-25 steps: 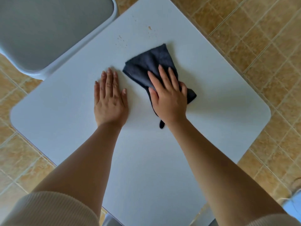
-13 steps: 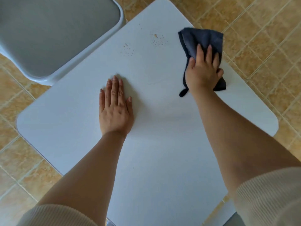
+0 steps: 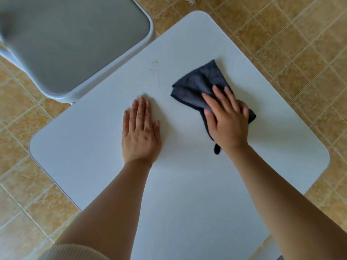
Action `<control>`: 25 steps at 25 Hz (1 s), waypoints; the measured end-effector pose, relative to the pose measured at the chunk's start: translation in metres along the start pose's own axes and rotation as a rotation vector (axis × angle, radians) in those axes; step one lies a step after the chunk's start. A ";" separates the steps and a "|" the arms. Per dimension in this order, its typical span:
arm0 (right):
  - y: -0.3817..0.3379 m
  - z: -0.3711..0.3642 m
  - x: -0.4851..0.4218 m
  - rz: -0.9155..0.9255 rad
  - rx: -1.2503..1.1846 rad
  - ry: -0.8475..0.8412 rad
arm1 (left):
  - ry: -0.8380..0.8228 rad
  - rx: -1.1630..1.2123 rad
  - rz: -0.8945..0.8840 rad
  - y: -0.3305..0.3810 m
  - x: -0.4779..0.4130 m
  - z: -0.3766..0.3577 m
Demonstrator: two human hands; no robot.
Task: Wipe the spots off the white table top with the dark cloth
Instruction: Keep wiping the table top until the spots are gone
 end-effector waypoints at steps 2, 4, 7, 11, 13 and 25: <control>0.015 -0.004 -0.015 -0.213 0.041 -0.019 | 0.003 0.000 0.001 0.000 0.000 0.000; 0.019 -0.008 -0.046 -0.425 0.014 -0.065 | 0.012 -0.004 0.000 0.000 0.000 0.000; 0.010 -0.015 -0.106 -0.547 -0.090 -0.230 | 0.016 -0.007 0.000 0.000 0.000 -0.001; -0.024 -0.019 -0.155 -0.438 -0.097 -0.443 | 0.014 -0.015 -0.004 -0.001 0.001 -0.002; -0.044 -0.019 -0.162 -0.337 -0.104 -0.477 | 0.017 -0.013 -0.002 -0.002 0.001 -0.002; -0.104 -0.022 -0.071 0.135 -0.113 -0.091 | 0.076 0.043 0.008 -0.004 0.003 0.002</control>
Point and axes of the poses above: each hand's wrist, its own x-axis away from the middle knuckle, its own z-axis out of the back of the hand, y = z × x, the point moved 5 cm from there along -x, towards the middle knuckle, and after that the axes turned 5 degrees about -z, right-handed, at the moved point
